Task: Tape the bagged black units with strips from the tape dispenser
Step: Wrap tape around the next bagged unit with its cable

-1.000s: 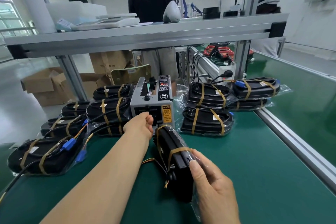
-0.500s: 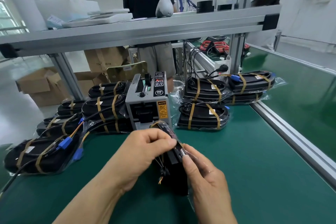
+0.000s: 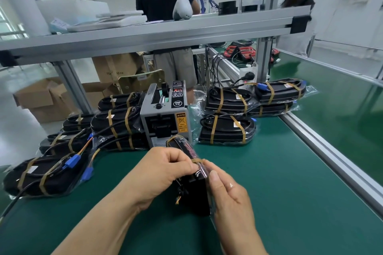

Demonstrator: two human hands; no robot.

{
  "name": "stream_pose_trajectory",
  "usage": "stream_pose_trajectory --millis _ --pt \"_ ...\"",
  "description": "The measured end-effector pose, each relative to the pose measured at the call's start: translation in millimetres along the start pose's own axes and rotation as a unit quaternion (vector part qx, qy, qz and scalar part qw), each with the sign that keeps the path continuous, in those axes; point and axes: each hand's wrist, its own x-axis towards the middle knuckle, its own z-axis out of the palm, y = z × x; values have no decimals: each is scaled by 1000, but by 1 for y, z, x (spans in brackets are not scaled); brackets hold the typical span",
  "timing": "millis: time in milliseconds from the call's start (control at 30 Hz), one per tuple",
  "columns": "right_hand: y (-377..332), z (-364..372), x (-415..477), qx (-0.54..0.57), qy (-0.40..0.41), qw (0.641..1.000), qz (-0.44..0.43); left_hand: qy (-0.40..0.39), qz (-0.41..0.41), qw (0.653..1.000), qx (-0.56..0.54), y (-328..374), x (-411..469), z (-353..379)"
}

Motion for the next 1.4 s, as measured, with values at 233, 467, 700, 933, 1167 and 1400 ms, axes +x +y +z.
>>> stream_pose_trajectory --millis 233,467,700,933,1167,1400 --pt "0 0 0 -5 -8 1000 0 -6 11 999 36 -2 2 -3" --pt "1 1 -1 7 -24 1000 5 3 25 998 57 -4 3 -4" --pt "2 1 0 14 -30 999 10 48 40 994 88 -7 0 4" --pt "1 1 -2 2 -22 1000 13 82 75 991 78 -14 0 11" --pt "-5 0 -5 -6 -8 1000 10 14 71 995 65 -15 -1 0" --pt "-34 -8 12 -58 13 998 -1 -17 66 997 26 -20 1 -6"
